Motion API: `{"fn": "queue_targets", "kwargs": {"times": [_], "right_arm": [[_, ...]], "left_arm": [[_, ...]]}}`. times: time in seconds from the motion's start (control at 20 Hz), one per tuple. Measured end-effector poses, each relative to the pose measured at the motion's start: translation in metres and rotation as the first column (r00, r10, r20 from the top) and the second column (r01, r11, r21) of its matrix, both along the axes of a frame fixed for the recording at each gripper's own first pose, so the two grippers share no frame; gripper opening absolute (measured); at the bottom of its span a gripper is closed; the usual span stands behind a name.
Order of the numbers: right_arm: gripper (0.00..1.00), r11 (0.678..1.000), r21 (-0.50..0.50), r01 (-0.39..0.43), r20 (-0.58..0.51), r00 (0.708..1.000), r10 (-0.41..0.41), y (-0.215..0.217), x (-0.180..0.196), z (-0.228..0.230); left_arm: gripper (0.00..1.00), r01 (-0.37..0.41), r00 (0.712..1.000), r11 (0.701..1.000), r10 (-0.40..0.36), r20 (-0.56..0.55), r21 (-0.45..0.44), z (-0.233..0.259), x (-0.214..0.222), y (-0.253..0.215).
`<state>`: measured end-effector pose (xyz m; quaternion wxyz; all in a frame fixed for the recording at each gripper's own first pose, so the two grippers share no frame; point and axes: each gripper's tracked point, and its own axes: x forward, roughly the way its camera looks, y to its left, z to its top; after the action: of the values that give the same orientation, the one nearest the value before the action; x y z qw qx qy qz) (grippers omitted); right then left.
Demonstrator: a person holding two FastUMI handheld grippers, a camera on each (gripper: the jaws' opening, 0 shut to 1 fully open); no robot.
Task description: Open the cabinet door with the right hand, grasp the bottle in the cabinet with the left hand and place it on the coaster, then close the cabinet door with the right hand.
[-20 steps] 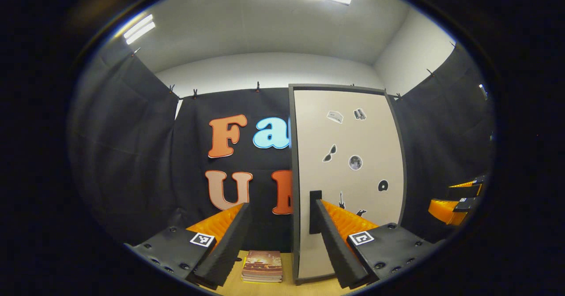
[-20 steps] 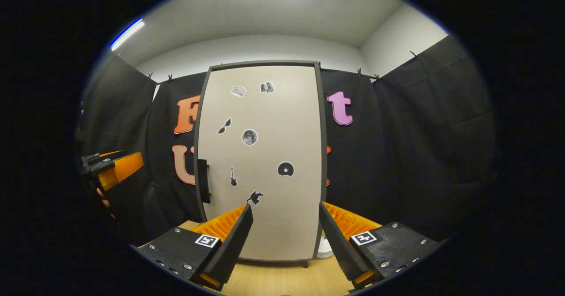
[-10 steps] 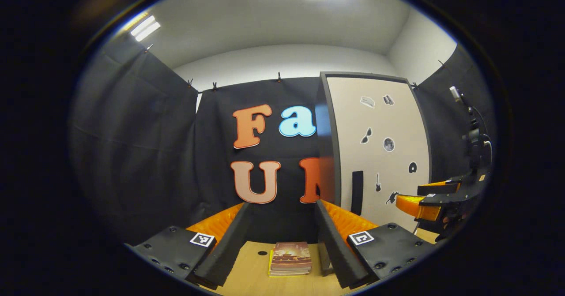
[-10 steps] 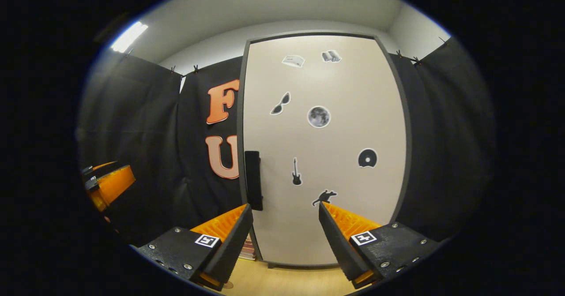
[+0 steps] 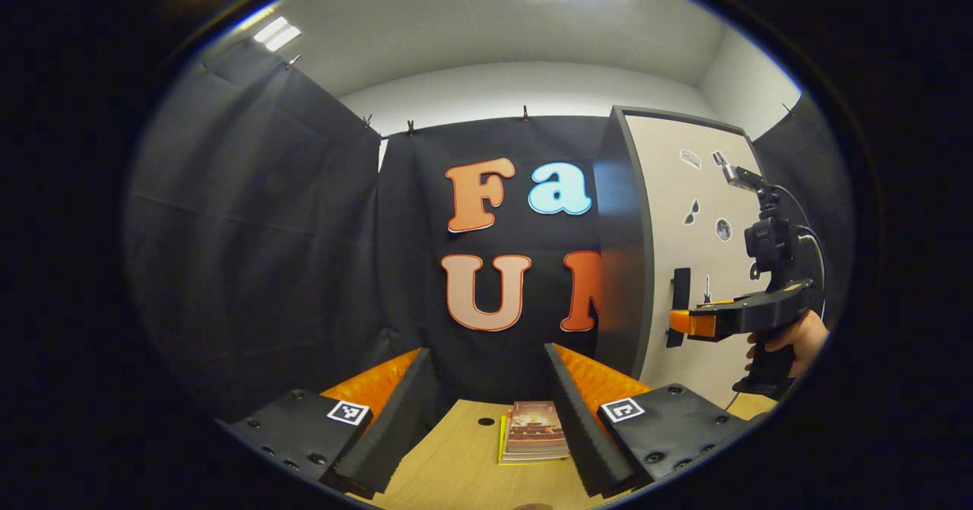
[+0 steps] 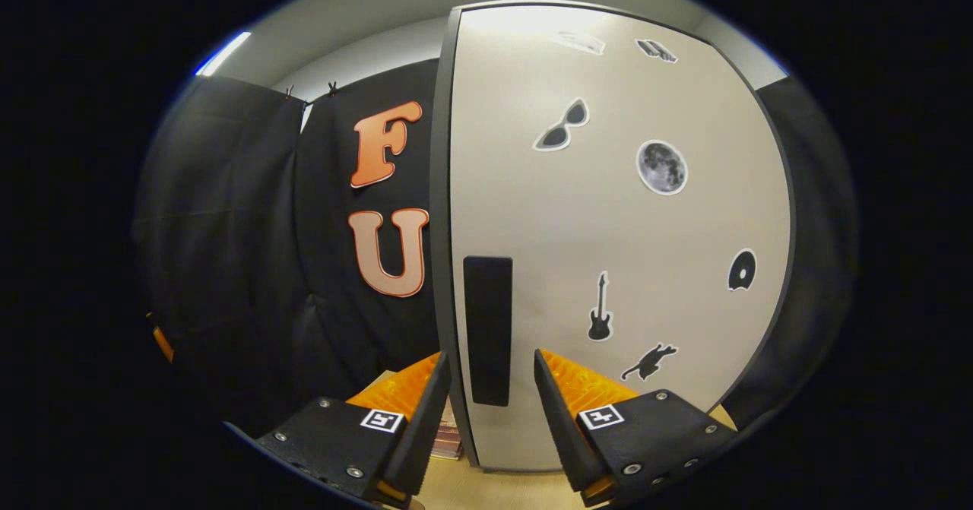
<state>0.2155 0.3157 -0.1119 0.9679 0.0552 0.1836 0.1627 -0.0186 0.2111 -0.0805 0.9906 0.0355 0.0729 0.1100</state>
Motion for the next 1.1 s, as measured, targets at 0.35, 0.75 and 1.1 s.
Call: {"fn": "queue_targets", "kwargs": {"times": [0.35,0.75,1.1], "right_arm": [[0.35,0.999,-0.010,0.047,-0.058,0.997,-0.048,0.005,0.019,-0.013],[0.21,0.997,0.063,-0.036,-0.058,0.998,0.040,0.002,-0.007,0.003],[0.22,0.982,0.131,-0.136,-0.021,0.990,0.140,-0.026,-0.073,0.018]], "left_arm": [[0.93,-0.027,0.999,0.998,0.025,-0.048,-0.049,-0.019,-0.004,0.015],[0.95,0.017,0.995,0.998,-0.023,-0.098,-0.061,-0.037,0.022,-0.017],[0.94,0.096,0.993,0.993,-0.100,-0.065,-0.061,-0.022,0.048,-0.087]]}}
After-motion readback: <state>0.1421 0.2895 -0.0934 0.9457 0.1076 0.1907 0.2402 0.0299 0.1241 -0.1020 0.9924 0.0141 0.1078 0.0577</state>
